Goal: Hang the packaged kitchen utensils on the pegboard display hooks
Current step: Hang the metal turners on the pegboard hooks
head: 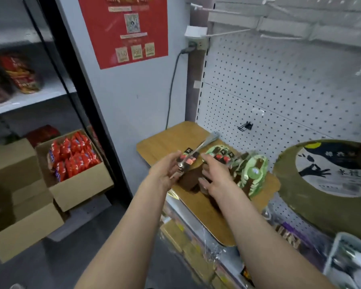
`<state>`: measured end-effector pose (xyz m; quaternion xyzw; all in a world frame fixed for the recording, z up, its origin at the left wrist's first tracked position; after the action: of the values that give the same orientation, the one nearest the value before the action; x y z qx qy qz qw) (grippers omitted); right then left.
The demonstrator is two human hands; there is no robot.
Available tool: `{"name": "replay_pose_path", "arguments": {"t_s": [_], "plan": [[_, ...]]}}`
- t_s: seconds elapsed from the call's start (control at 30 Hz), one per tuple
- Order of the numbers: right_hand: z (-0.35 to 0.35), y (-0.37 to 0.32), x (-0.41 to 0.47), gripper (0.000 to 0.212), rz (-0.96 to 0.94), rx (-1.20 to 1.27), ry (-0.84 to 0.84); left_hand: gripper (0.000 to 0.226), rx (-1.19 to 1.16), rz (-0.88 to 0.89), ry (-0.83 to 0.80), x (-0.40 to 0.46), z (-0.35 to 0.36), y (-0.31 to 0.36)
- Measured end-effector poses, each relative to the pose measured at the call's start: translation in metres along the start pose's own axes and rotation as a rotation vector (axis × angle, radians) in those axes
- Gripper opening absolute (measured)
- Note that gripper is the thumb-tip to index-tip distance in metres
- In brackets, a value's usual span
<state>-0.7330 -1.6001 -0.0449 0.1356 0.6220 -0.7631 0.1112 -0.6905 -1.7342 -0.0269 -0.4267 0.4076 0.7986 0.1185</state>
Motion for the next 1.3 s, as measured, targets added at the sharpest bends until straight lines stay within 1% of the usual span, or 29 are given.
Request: {"name": "replay_pose_path", "arguments": {"t_s": [0.1,0.2,0.3,0.37,0.43,0.47,0.53,0.6,0.7,0.73,0.8,0.87,0.93,1.13,1.3], "plan": [[0.017,0.008,0.038,0.056,0.014,0.02,0.043,0.01,0.049,-0.03,-0.009,0.041,0.005,0.031],[0.031,0.013,0.076,0.05,0.008,0.035,0.115,0.023,0.113,-0.068,-0.04,0.087,0.018,0.063],[0.043,0.021,0.113,0.053,0.01,0.025,0.233,0.046,0.268,-0.112,-0.126,0.131,0.04,0.089],[0.046,0.03,0.133,0.053,0.043,-0.001,0.309,0.051,0.369,-0.15,-0.172,0.155,0.053,0.106],[0.049,0.039,0.147,0.043,0.065,0.002,0.342,0.05,0.471,-0.167,-0.214,0.174,0.062,0.122],[0.05,0.043,0.154,0.034,0.068,-0.003,0.359,0.05,0.52,-0.164,-0.233,0.182,0.066,0.13],[0.052,0.051,0.164,0.02,0.073,-0.01,0.396,0.055,0.615,-0.159,-0.256,0.209,0.075,0.141],[0.056,0.059,0.174,0.022,0.099,-0.031,0.415,0.059,0.718,-0.173,-0.294,0.23,0.082,0.146],[0.062,0.067,0.187,0.037,0.11,-0.043,0.433,0.05,0.785,-0.165,-0.307,0.259,0.09,0.147],[0.064,0.067,0.189,0.036,0.106,-0.042,0.448,0.052,0.798,-0.15,-0.309,0.268,0.092,0.146],[0.067,0.067,0.192,0.026,0.127,-0.041,0.477,0.055,0.855,-0.162,-0.306,0.283,0.094,0.142],[0.069,0.071,0.196,0.019,0.148,-0.005,0.515,0.046,0.885,-0.201,-0.295,0.292,0.096,0.139],[0.071,0.075,0.2,0.02,0.135,0.018,0.553,0.035,0.899,-0.223,-0.286,0.298,0.099,0.136],[0.071,0.078,0.207,0.025,0.147,0.006,0.6,0.041,0.896,-0.253,-0.324,0.308,0.109,0.13],[0.071,0.08,0.21,0.031,0.167,0.003,0.583,0.042,0.862,-0.267,-0.348,0.318,0.109,0.126]]}}
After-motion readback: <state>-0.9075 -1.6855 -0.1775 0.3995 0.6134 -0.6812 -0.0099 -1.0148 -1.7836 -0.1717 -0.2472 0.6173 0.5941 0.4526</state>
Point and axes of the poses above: each hand's wrist, its own x-axis towards the middle knuckle, its own z-axis out of the palm, y = z × x, the point moved 2 cm from there along x, towards the middle knuckle, and after that the axes turned 14 degrees about -z, right-handed, at the moved point
